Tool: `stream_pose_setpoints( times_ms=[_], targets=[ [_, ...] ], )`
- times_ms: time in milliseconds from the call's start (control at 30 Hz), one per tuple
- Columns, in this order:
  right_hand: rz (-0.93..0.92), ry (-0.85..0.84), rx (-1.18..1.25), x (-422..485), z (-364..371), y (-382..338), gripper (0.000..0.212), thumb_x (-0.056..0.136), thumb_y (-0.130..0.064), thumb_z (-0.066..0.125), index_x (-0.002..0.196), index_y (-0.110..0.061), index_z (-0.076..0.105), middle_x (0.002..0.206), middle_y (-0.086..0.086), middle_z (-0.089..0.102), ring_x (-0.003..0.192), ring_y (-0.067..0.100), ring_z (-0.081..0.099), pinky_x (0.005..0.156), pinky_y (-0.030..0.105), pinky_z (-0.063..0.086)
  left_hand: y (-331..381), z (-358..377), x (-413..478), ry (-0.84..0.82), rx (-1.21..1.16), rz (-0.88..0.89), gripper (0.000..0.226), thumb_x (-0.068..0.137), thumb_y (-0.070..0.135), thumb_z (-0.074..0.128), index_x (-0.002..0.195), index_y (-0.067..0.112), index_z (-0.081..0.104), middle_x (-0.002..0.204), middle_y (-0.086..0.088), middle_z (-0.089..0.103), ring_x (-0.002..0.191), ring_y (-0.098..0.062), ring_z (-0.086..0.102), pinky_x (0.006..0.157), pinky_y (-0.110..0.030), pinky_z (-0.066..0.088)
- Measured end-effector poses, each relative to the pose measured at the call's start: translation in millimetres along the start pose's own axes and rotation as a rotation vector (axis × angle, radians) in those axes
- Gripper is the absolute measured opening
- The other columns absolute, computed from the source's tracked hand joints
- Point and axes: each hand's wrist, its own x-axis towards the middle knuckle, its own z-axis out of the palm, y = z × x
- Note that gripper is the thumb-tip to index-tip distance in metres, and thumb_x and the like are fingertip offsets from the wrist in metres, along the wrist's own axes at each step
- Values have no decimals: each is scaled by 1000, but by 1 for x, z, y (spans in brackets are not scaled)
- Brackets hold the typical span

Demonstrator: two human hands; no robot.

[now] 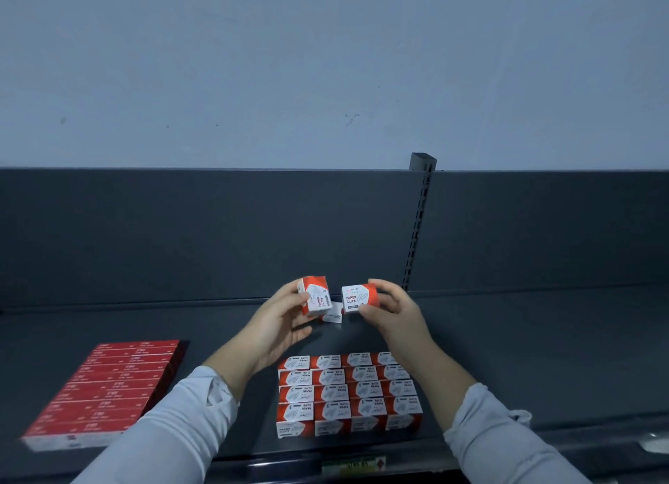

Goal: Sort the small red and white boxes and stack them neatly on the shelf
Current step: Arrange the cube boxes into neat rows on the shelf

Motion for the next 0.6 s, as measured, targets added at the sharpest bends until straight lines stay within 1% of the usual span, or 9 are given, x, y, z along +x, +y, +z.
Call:
stream_pose_setpoints(
  times_ms=[67,133,200,267,300,367,400,500,600],
  targets=[
    [-1,-5,18,-3,0,0,43,84,-8,74,119,-29,60,104,-4,75,102,15,69,100,44,51,0,0,-4,-6,36,-30,30,102,25,42,125,39,56,110,-5,71,89,-16,70,76,-30,51],
    [-10,-6,38,-5,0,-2,43,83,-5,73,118,-26,60,103,-2,75,101,16,70,99,44,52,0,1,-8,-14,113,-45,34,104,27,37,129,47,49,108,-8,70,86,-19,69,75,-29,53],
    [-8,-6,55,-7,1,-4,41,84,-3,72,116,-24,61,103,-1,75,100,17,70,98,44,53,-2,2,-11,-23,235,-37,37,105,27,35,133,49,44,104,-9,69,82,-18,67,73,-28,51],
    [3,-18,45,-7,2,-4,39,84,-4,71,115,-25,61,103,-1,75,101,18,70,98,44,52,-4,2,-12,-7,336,-6,33,105,28,37,132,43,49,103,-7,71,79,-15,68,68,-26,45],
    [8,-26,31,-8,3,-4,39,84,-4,71,116,-25,61,103,-1,75,101,18,70,98,43,52,-5,1,-12,13,366,14,30,104,30,39,129,35,54,103,-6,72,76,-14,67,65,-24,43],
    [17,-35,30,-8,4,-3,38,85,-2,69,117,-22,61,102,1,75,100,19,70,97,41,53,-6,-2,-12,71,396,50,25,102,33,45,117,19,58,96,-5,73,70,-13,65,61,-24,40],
    [20,-35,44,-8,5,-4,36,87,-2,67,118,-20,61,101,2,75,99,19,71,95,39,55,-6,-4,-13,92,401,66,24,100,35,48,109,15,58,89,-5,72,68,-13,63,60,-25,40],
    [32,-38,93,-10,8,-8,25,93,-6,62,116,-15,62,100,5,75,97,17,72,89,33,57,-4,-8,-15,99,388,104,27,97,38,54,90,12,57,76,-6,66,65,-15,56,58,-25,40],
    [52,-43,94,-10,12,-8,17,96,-13,59,112,-16,64,103,7,73,99,17,71,87,33,58,0,-11,-16,71,393,107,31,95,39,56,93,9,64,85,-11,66,65,-13,53,59,-23,40]
  ],
)
